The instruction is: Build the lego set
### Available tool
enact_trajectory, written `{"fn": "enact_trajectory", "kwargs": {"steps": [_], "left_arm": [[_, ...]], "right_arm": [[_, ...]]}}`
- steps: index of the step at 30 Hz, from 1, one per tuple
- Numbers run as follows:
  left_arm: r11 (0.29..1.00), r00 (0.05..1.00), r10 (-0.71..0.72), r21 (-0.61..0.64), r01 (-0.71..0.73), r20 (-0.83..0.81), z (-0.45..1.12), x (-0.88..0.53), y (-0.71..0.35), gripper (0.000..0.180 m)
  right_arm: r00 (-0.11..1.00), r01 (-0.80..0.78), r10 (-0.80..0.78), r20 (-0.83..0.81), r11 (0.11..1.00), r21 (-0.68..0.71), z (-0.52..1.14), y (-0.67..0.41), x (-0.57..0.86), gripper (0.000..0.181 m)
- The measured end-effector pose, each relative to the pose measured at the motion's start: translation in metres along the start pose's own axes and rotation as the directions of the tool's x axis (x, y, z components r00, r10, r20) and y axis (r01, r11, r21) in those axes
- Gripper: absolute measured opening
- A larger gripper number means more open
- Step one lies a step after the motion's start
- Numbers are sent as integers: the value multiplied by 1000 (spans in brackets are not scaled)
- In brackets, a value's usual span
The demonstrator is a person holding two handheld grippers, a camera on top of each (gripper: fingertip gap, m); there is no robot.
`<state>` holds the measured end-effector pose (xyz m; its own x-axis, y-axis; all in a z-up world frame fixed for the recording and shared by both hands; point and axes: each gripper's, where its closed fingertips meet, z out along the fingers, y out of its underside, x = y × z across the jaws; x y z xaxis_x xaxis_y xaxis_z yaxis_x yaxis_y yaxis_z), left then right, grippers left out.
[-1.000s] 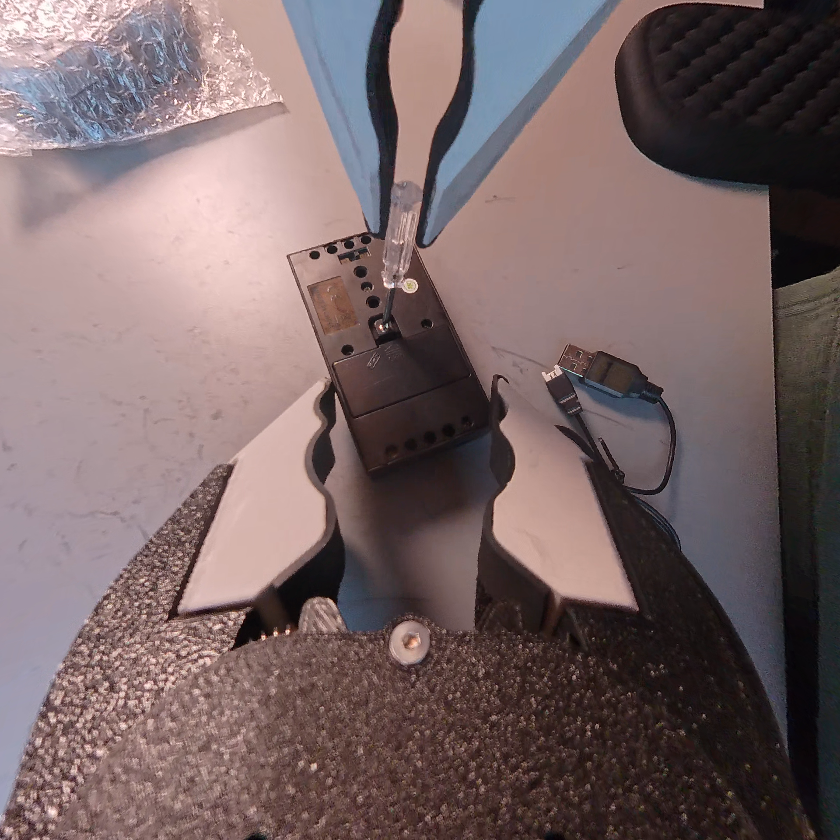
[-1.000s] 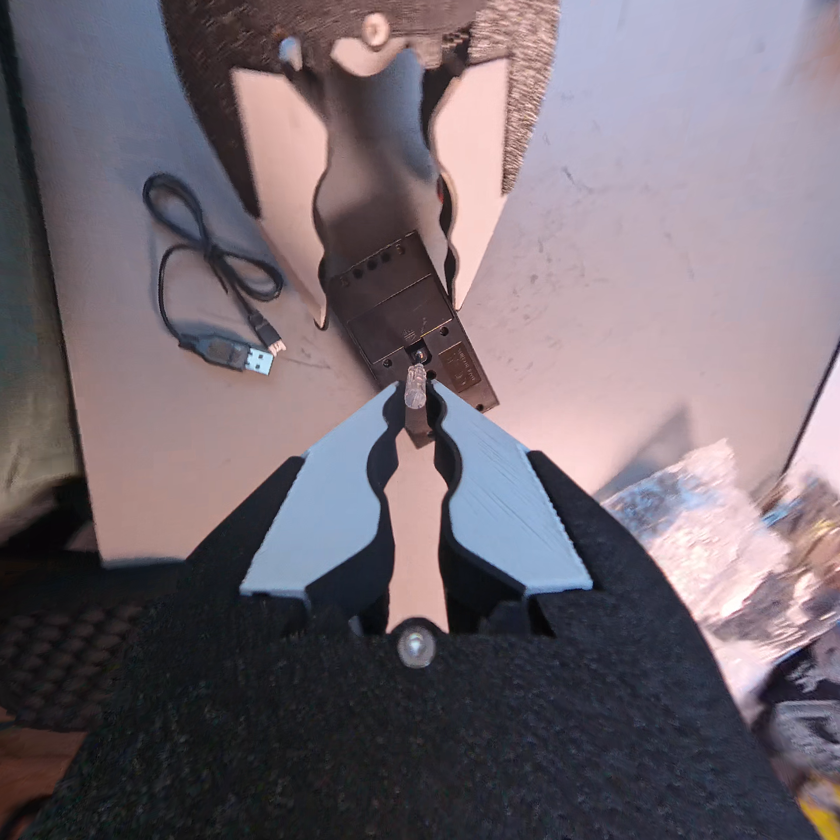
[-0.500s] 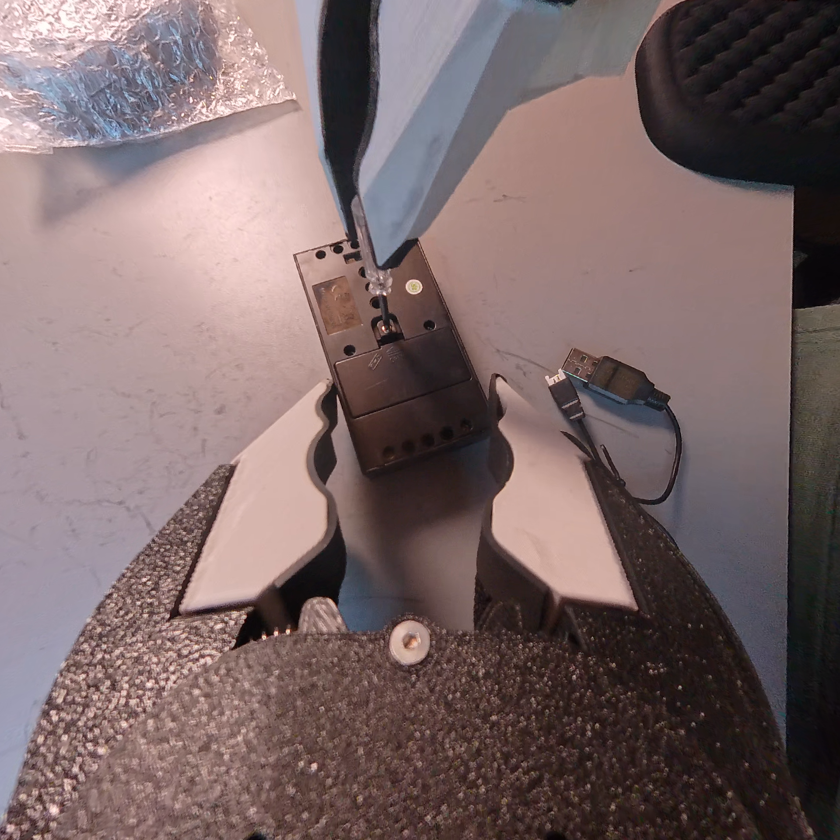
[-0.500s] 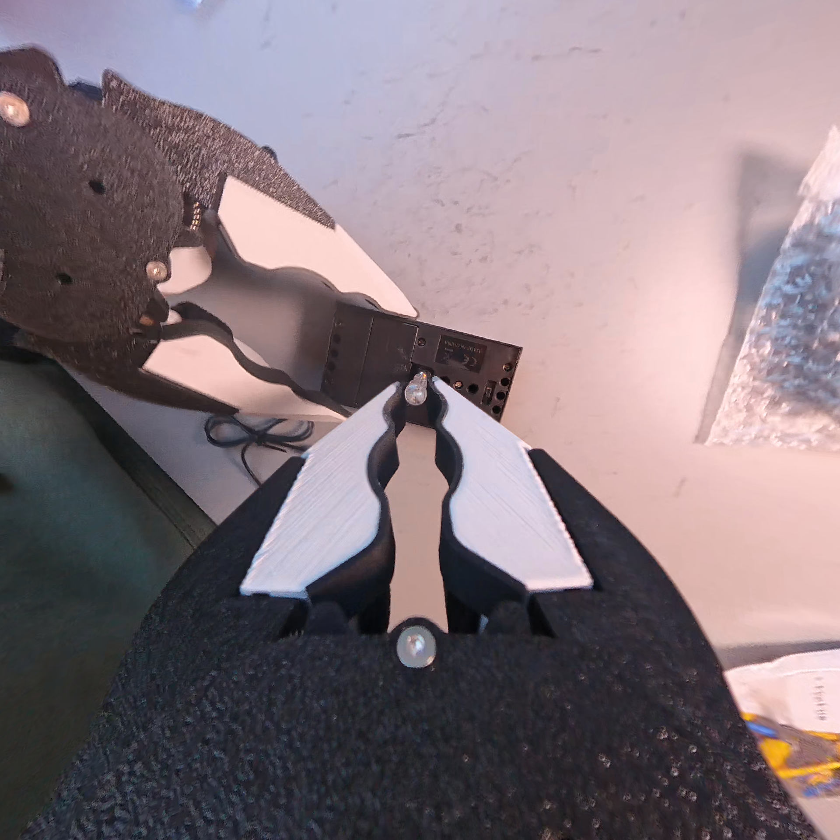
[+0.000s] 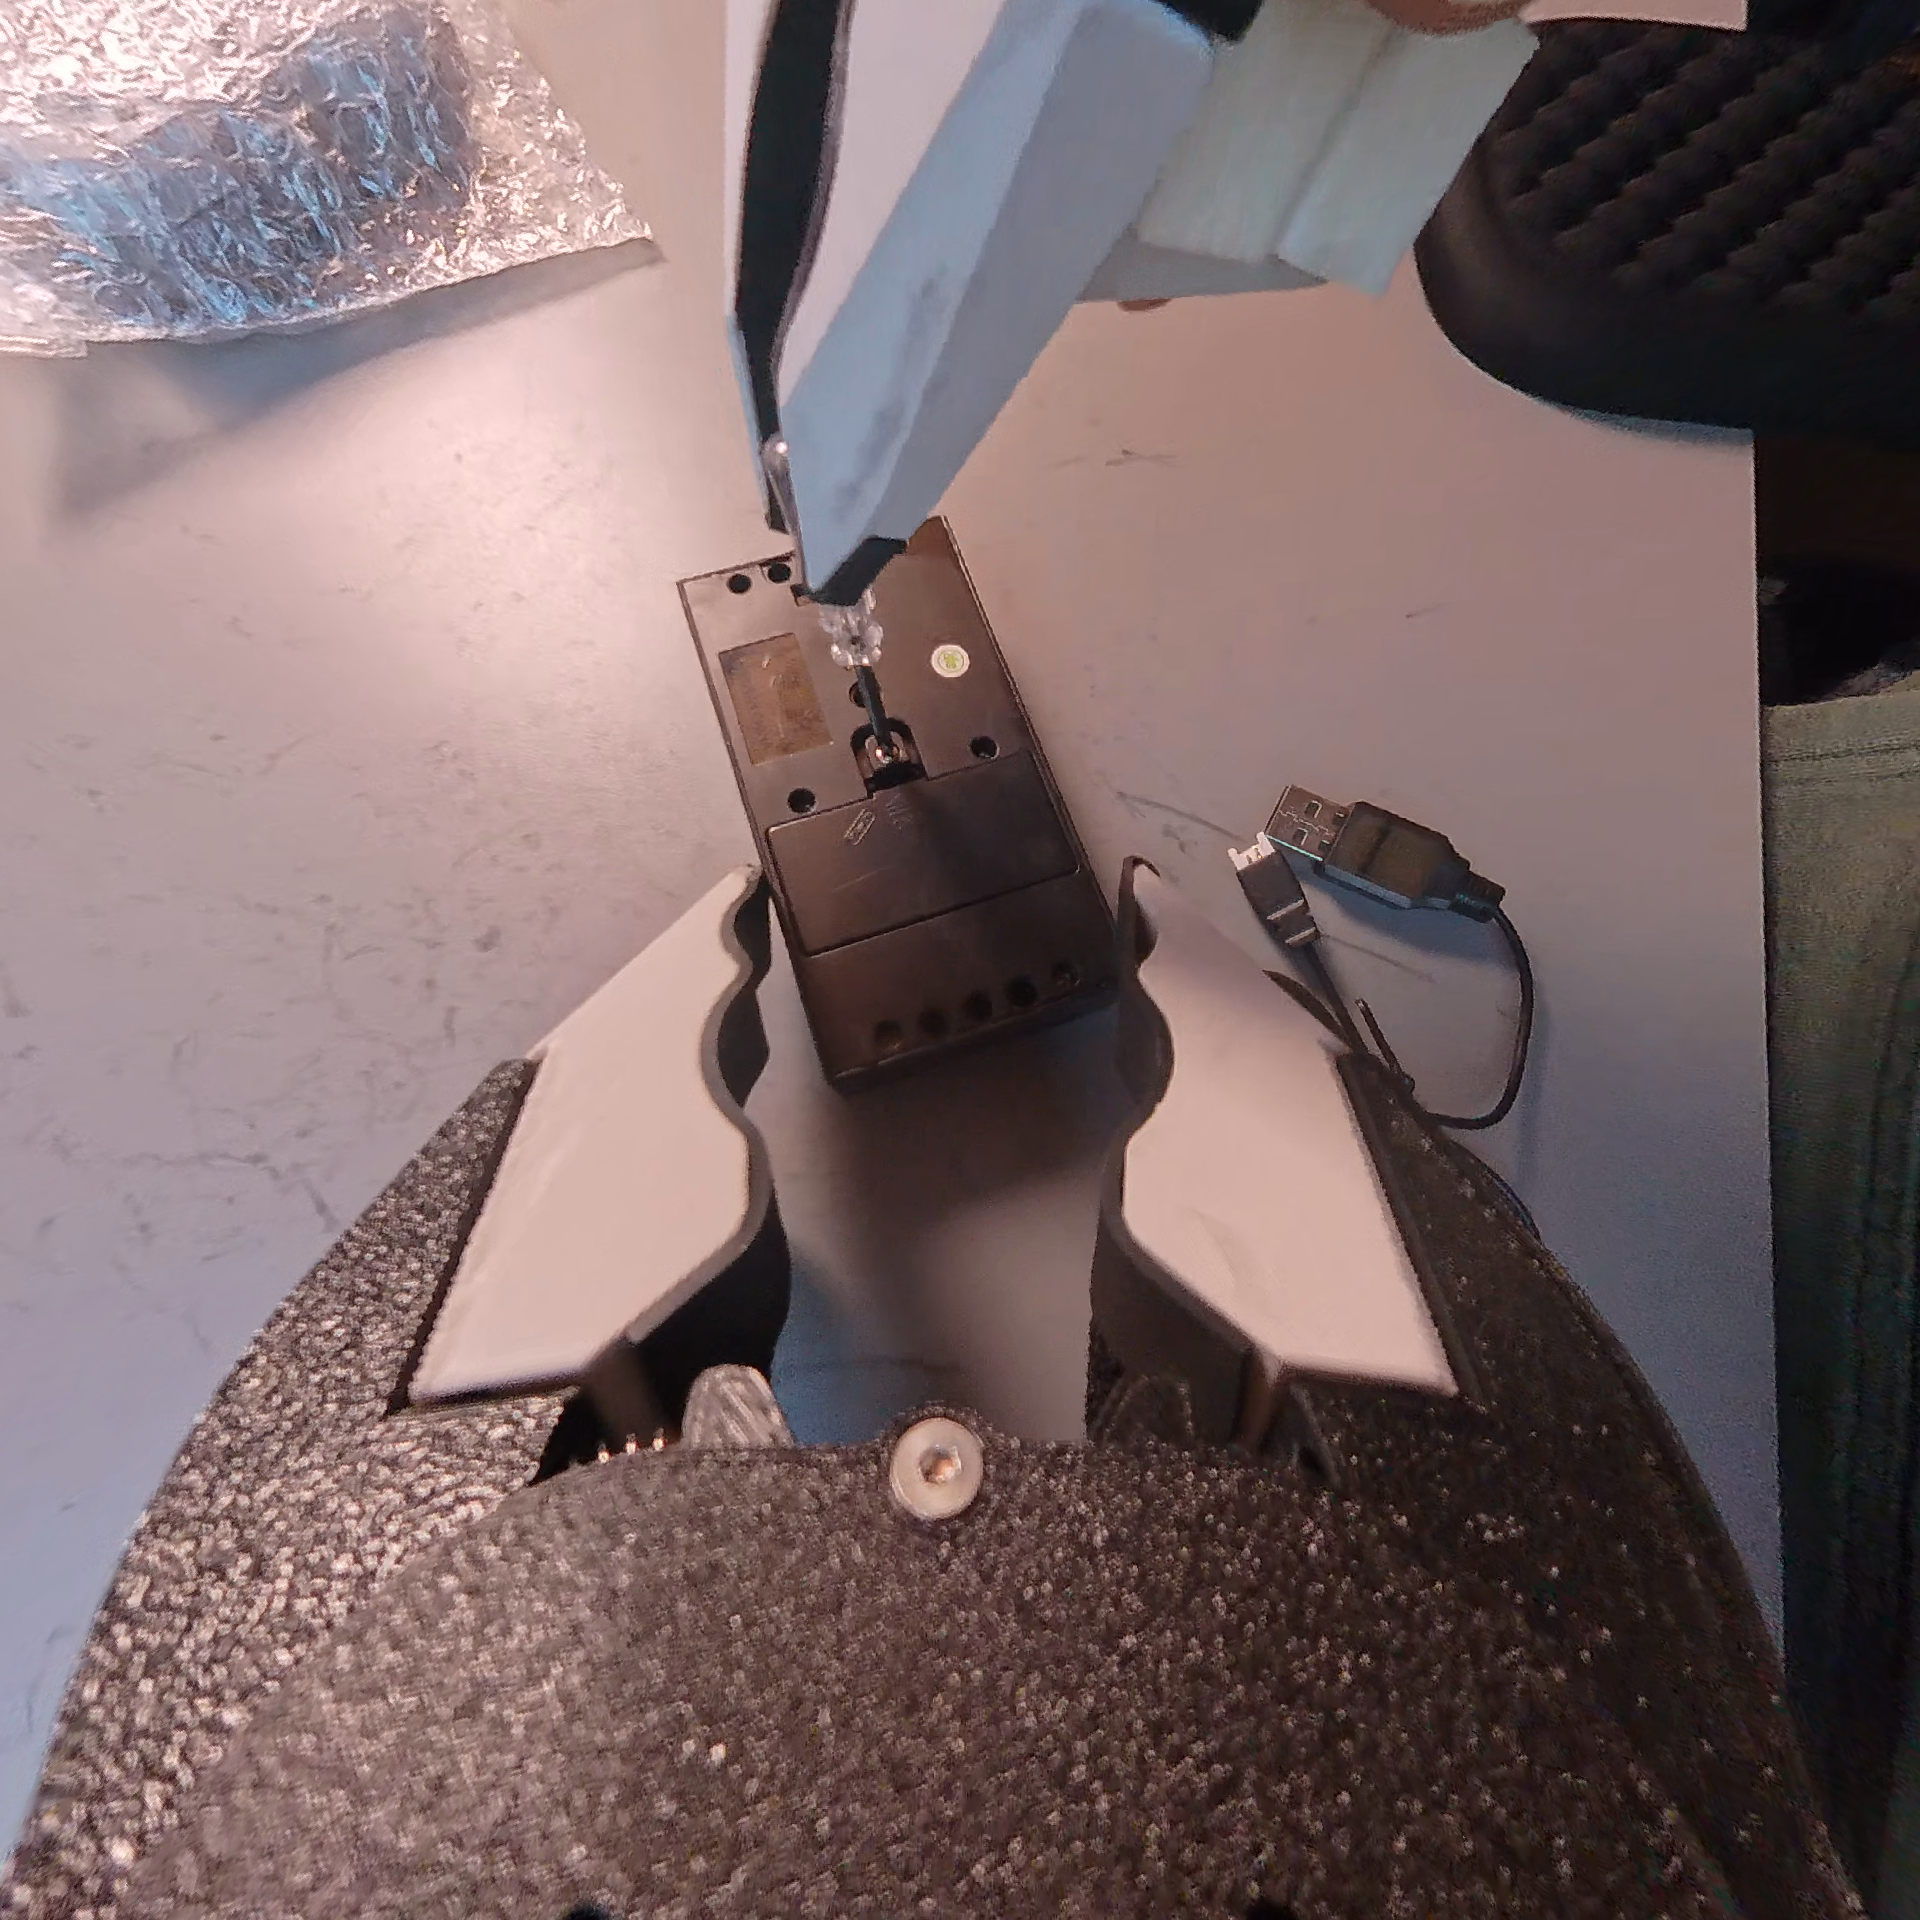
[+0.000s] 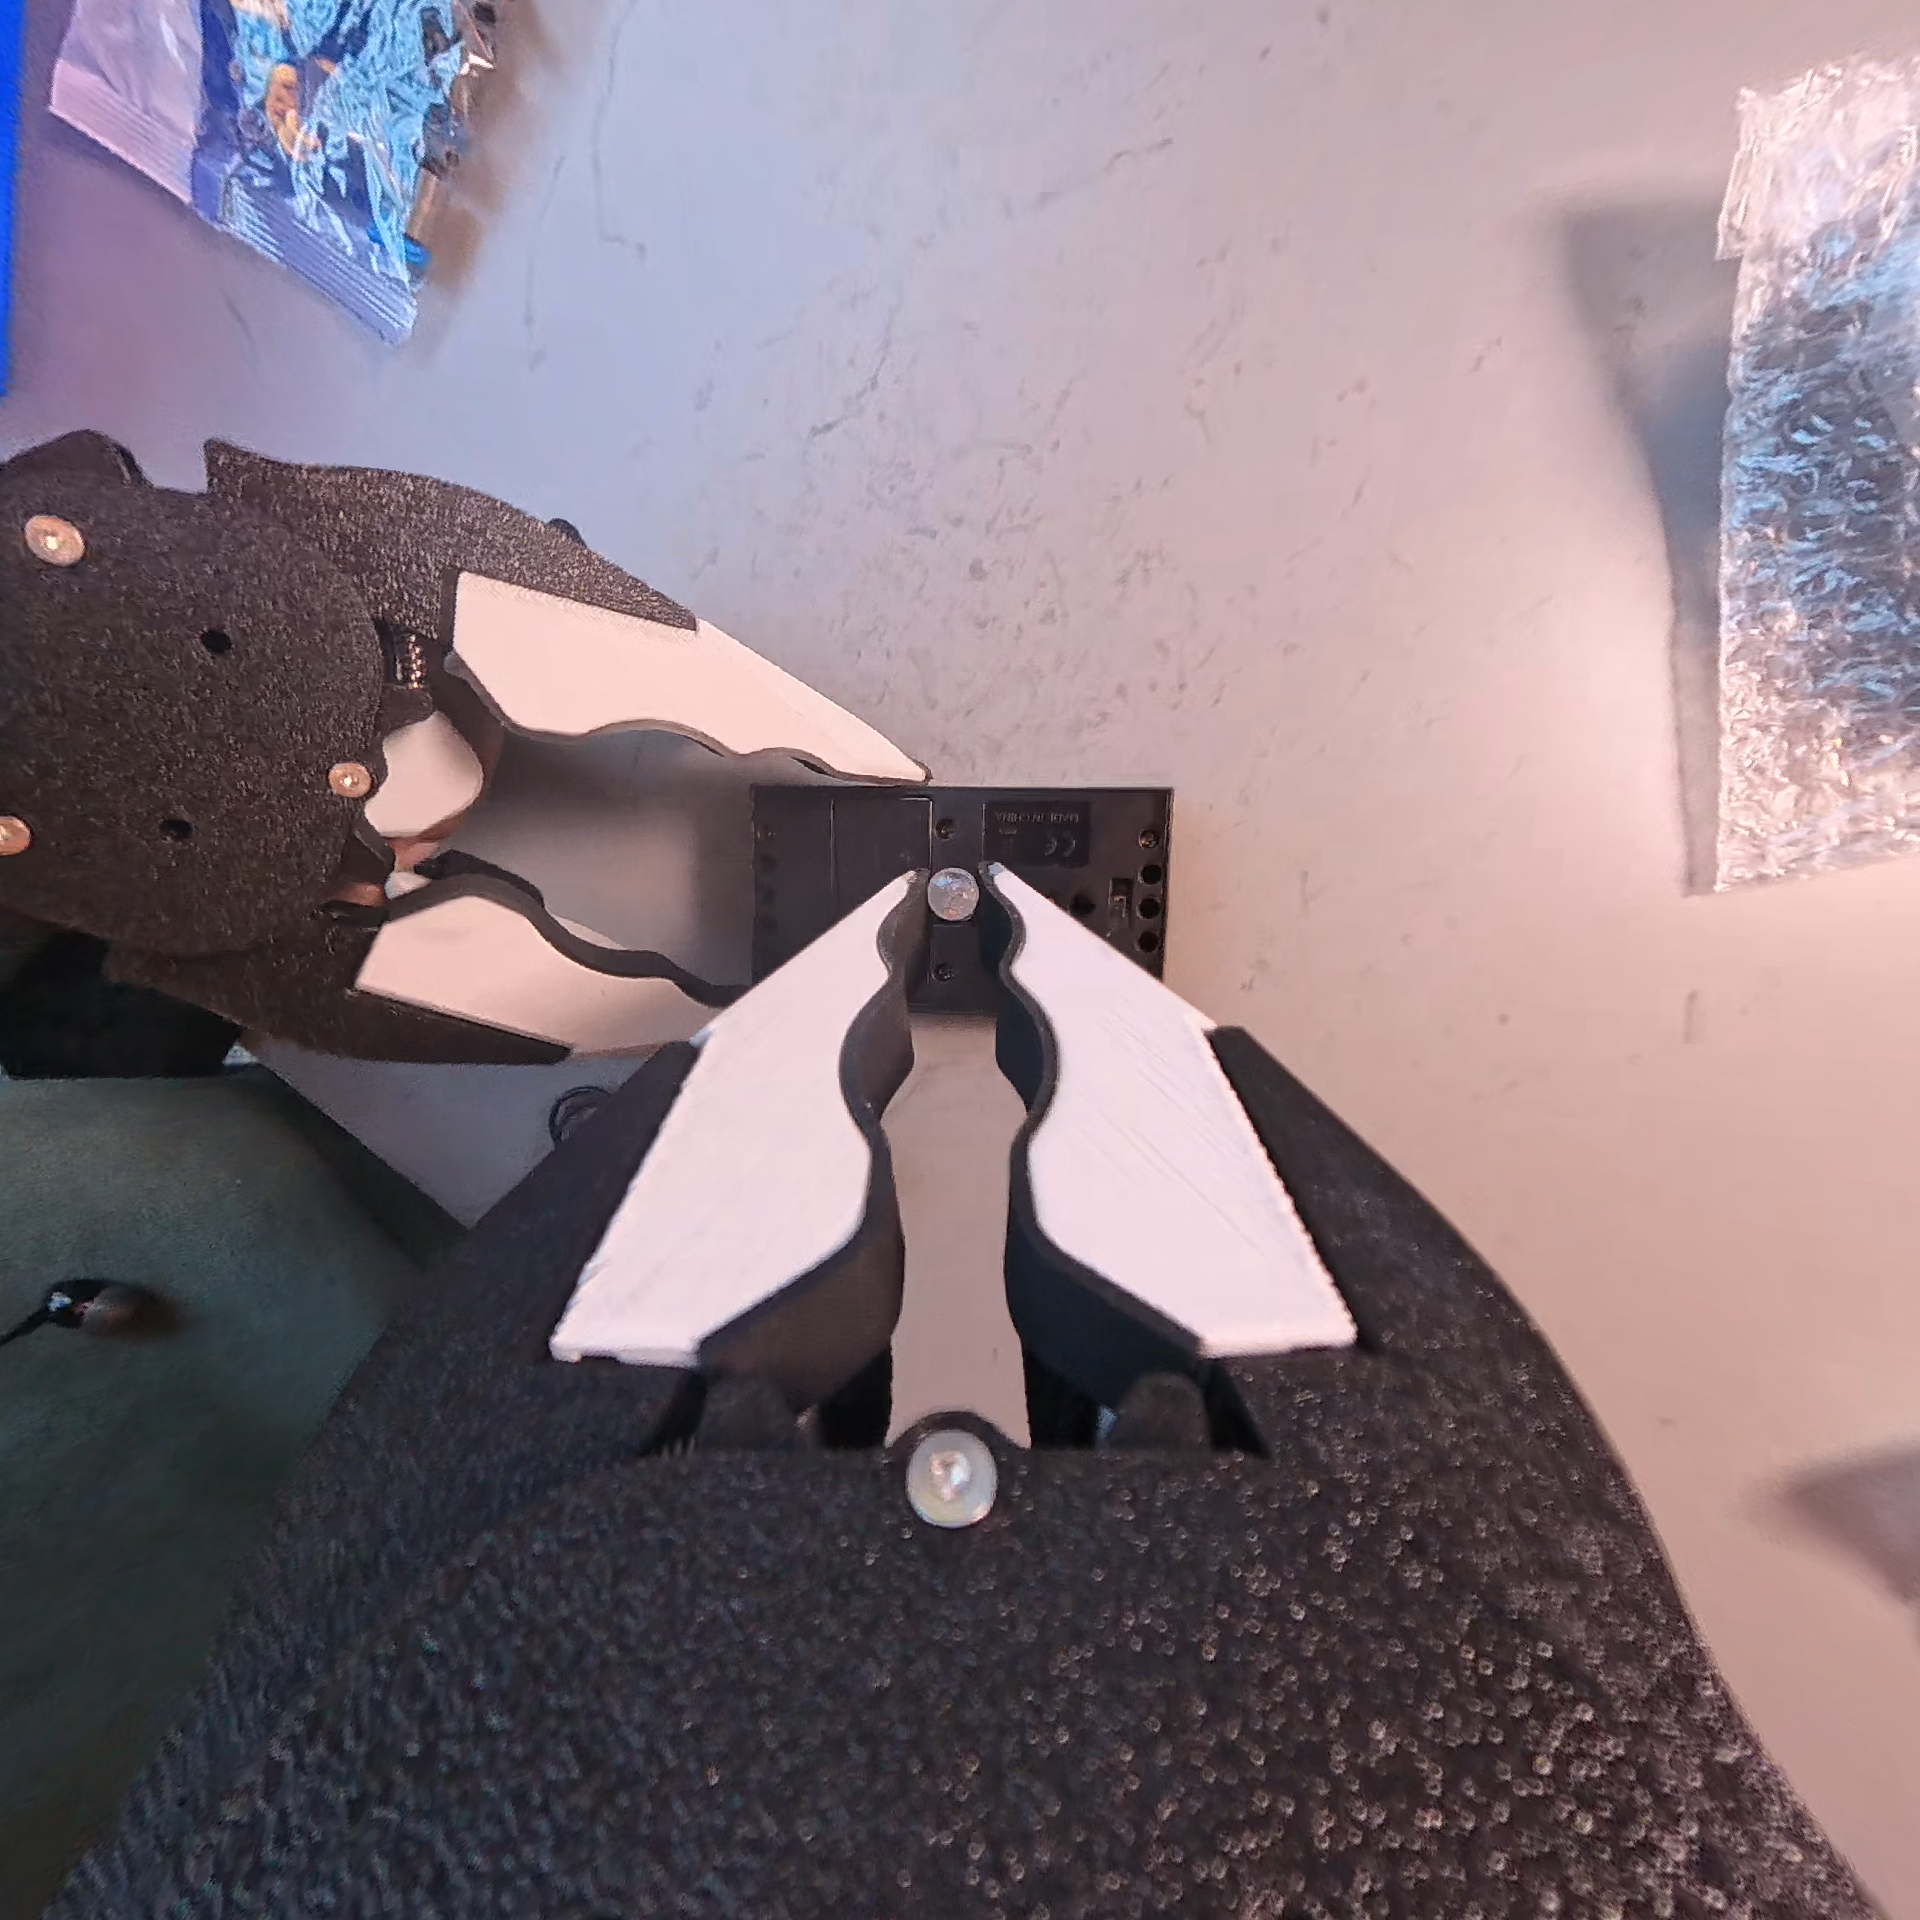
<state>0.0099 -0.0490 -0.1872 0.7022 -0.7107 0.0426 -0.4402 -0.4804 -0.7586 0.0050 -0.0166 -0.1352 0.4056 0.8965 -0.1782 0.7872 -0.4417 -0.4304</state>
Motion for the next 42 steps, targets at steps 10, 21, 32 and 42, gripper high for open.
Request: {"fn": "enact_trajectory", "kwargs": {"steps": [10, 21, 32, 42], "left_arm": [[984, 998, 55, 170, -57, 21, -3, -9, -35, 26], [981, 993, 113, 159, -109, -17, 6, -4, -38, 6], [980, 991, 124, 160, -114, -54, 5, -5, -36, 6], [979, 988, 135, 161, -121, -75, 4, -4, -36, 6]], "right_arm": [[956, 292, -293, -7, 952, 92, -1, 2, -7, 7], [445, 891, -888, 117, 453, 43, -12, 5, -14, 26], [-426, 905, -858, 285, -409, 120, -5, 18, -16, 20], [-490, 872, -814, 312, -467, 148, -2, 17, -17, 7]]}}
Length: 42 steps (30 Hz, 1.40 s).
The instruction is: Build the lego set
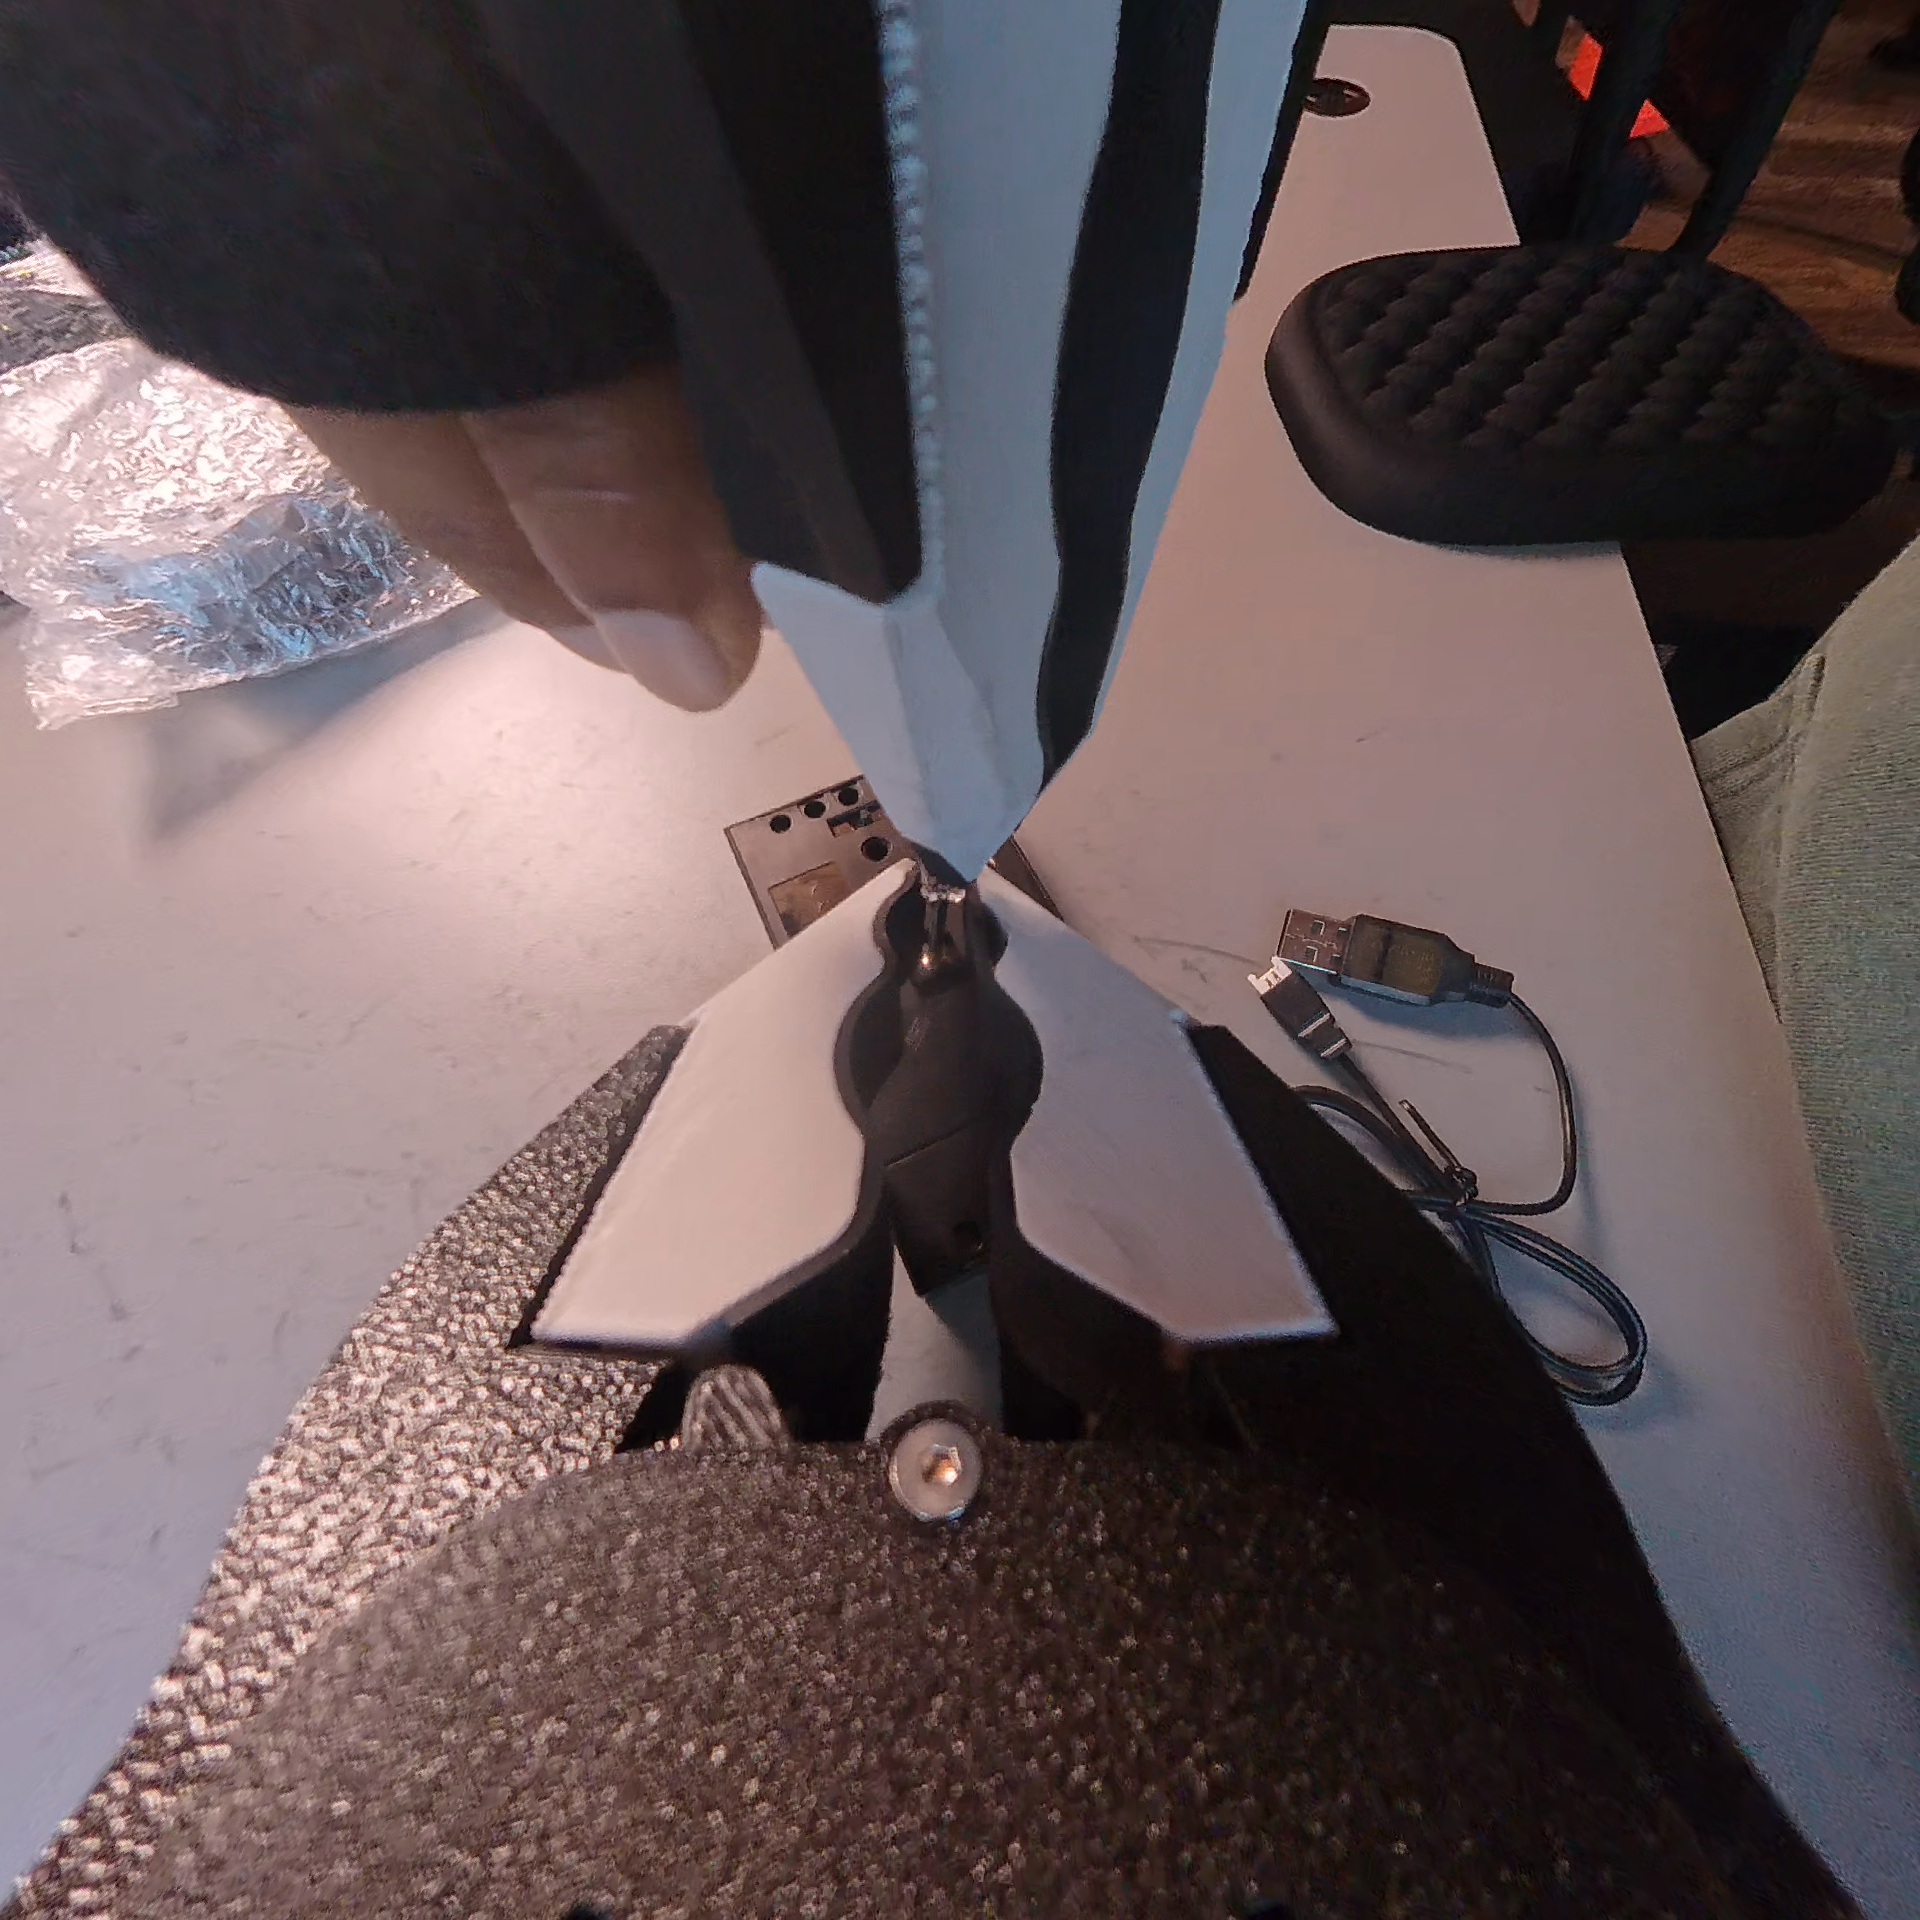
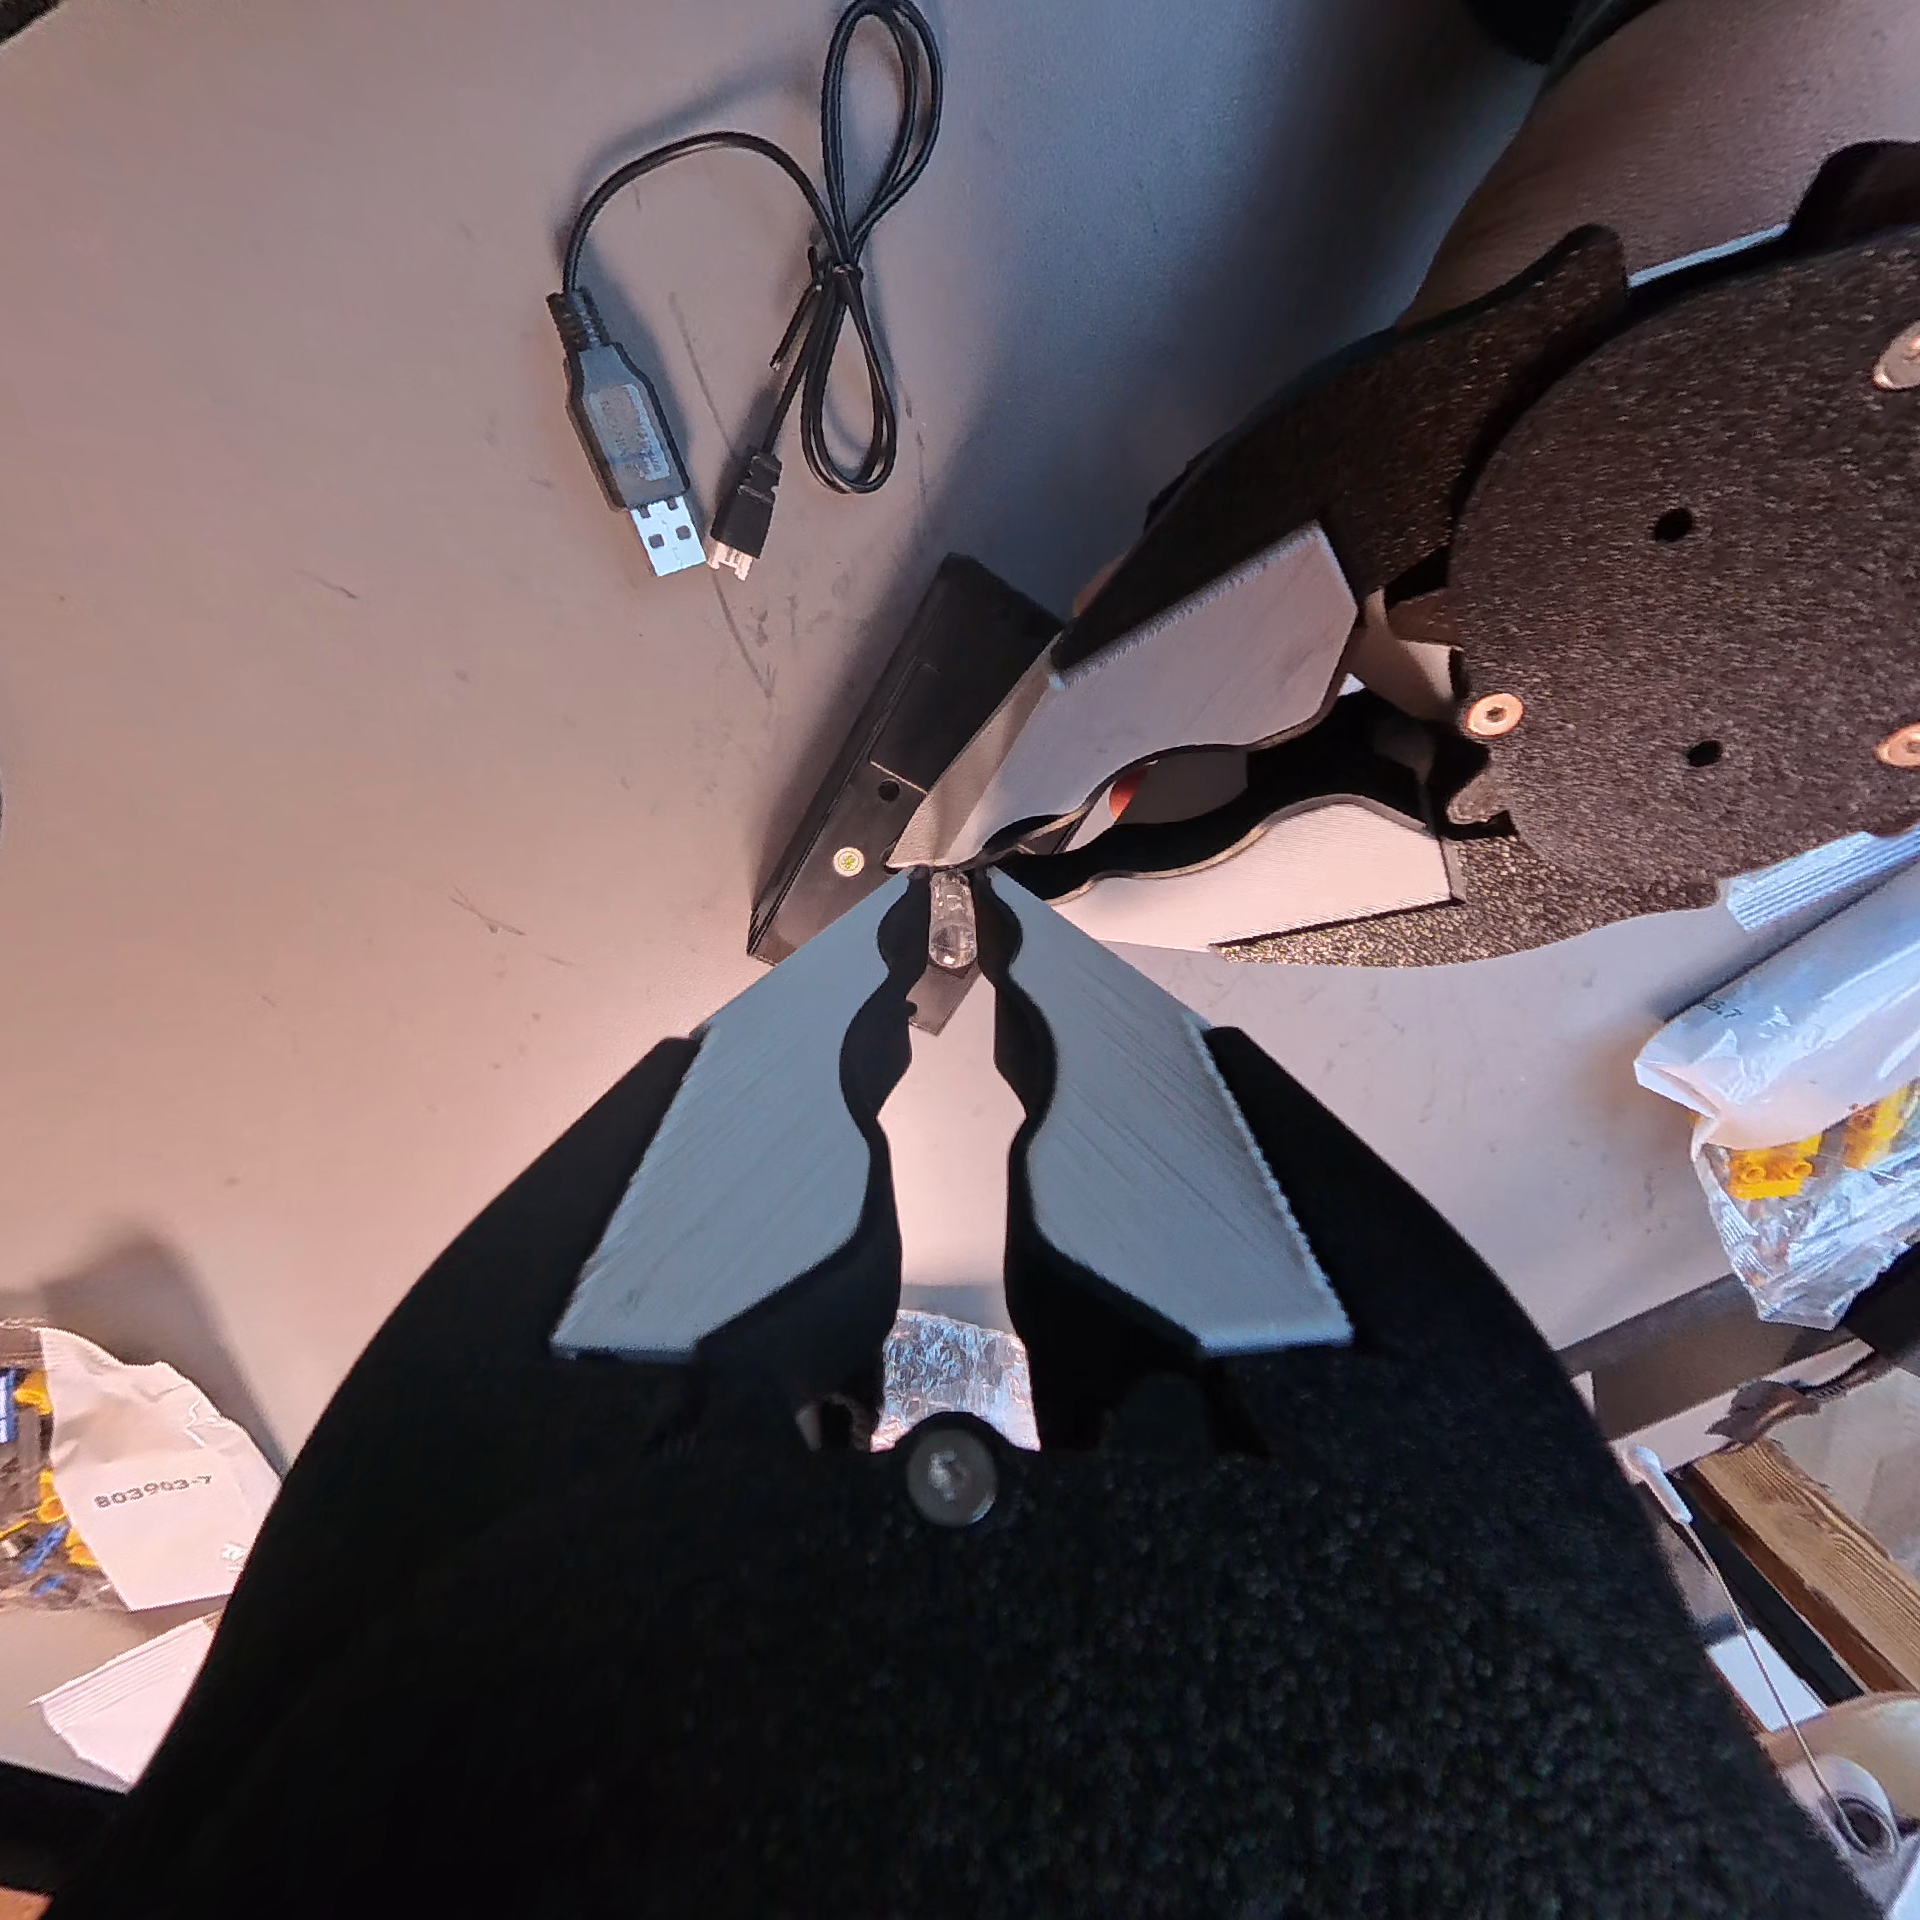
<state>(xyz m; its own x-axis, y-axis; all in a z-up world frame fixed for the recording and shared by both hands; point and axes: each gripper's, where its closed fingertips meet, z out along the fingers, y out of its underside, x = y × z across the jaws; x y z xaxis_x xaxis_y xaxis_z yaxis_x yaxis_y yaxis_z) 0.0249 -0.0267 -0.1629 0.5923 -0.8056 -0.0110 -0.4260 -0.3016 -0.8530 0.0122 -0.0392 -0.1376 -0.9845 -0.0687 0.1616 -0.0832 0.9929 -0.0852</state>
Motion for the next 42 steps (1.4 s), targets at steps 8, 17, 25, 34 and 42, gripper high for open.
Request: {"fn": "enact_trajectory", "kwargs": {"steps": [8, 17, 25, 34, 42], "left_arm": [[1000, 1000, 5, 0, -5, -4, -2, 0, 1, 6], [1000, 1000, 9, -3, -9, -15, -3, 2, 2, 7], [992, 992, -80, -110, 69, -100, -33, 5, 38, 79], [980, 994, -72, -190, 56, -82, -28, 15, 48, 65], [971, 994, -106, -215, 106, 15, -26, 16, 47, 64]], "right_arm": [[1000, 24, -24, 11, 999, -25, 0, 1, 1, 8], [1000, -7, 8, 30, 999, -33, 0, 1, 1, 7], [989, -140, 140, 38, 990, -7, 1, 0, 2, 7], [827, -562, 562, -14, 827, 35, 1, 1, 7, 7], [283, -939, 954, -99, 297, 174, 2, 7, 12, 6]]}}
